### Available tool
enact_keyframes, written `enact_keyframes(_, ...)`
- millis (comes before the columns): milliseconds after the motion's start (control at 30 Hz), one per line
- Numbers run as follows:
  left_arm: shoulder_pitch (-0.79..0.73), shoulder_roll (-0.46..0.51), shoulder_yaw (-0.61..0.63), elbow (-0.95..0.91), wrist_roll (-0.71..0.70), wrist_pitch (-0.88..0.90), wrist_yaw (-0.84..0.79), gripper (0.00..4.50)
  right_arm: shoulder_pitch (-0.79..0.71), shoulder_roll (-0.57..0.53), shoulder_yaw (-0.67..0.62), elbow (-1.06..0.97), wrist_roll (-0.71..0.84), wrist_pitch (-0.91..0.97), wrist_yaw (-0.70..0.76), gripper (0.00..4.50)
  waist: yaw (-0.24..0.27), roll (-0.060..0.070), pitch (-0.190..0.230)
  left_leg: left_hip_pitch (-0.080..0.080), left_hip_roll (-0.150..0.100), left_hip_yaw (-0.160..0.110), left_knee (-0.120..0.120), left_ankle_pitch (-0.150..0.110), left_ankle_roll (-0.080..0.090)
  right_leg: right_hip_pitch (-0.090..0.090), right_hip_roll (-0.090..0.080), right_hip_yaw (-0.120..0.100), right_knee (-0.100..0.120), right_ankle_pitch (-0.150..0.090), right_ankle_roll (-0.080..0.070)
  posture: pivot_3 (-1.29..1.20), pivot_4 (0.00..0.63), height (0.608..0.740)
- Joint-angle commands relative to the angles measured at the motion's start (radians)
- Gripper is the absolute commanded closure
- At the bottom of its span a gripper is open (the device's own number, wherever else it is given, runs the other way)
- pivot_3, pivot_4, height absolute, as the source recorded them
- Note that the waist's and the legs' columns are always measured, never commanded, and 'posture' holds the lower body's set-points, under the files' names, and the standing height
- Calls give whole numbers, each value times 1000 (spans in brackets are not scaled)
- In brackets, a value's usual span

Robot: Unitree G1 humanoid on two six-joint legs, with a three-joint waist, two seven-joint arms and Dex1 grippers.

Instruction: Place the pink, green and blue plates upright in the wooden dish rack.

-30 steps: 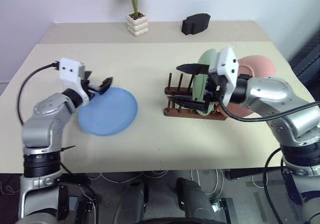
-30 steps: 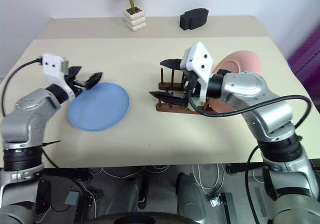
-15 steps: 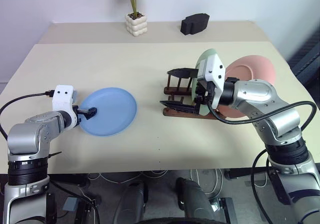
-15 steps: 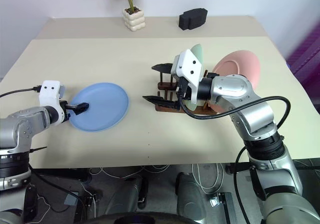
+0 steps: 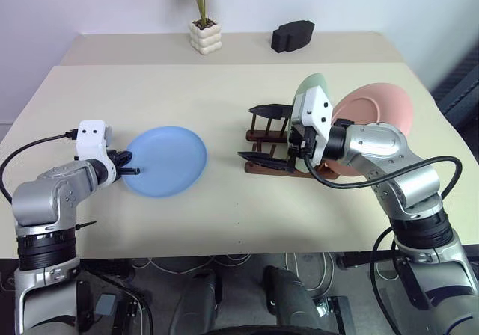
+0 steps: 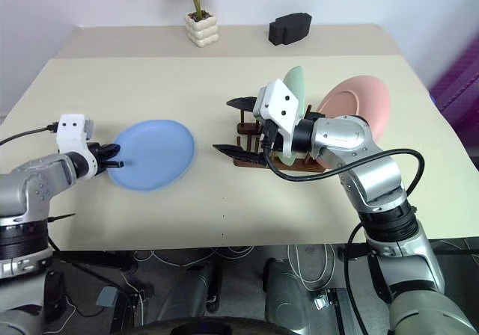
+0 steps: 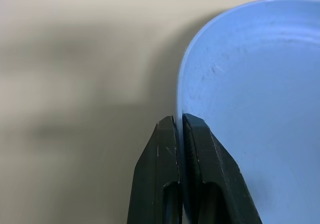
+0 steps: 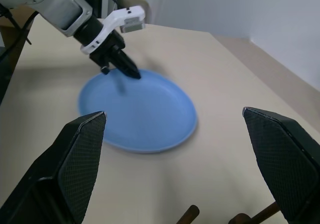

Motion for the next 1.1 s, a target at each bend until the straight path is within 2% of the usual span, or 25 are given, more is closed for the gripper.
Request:
enact_keyframes(33,-87,-19,74,-12,8,-94,61,4470,-5,4,-12,1,-32,-40,-5,0,-1,-1,0,0,0,0,0,0,0,0,0,0,0,0,1,0,150,736)
enact_keyframes(133,-225,-58,95,-38,8,-206,120,4470,-32,2,32,58,-165,-140,-36,0,-1,-2,1,0,-1,0,0,0,0,0,0,0,0,1,1,0,150,736)
enact_keyframes(267,-335,-67,-25,-107,60,-287,131,4470,-76,19,97,126,-324,-290,-71,0,-3,-4,2,-1,-3,2,-1,1,-2,0,0,-1,-1,1,1,0,150,736)
enact_keyframes(533,-450,-86,-168,-198,100,-227,145,4470,-142,98,159,223,-537,-431,-185,0,-7,-4,2,-1,-4,2,-4,3,-6,-3,1,0,0,1,2,0,150,736)
enact_keyframes(1000,-521,-157,-170,-288,28,-70,119,4470,-175,161,184,304,-660,-528,-202,0,-7,-4,2,0,-4,0,-9,5,-9,-4,1,-1,1,1,2,0,150,736)
enact_keyframes(1100,-526,-163,-162,-295,11,-50,113,4500,-176,163,179,315,-672,-535,-202,861,-7,-4,2,0,-4,0,-9,5,-9,-4,1,0,1,1,2,0,150,736)
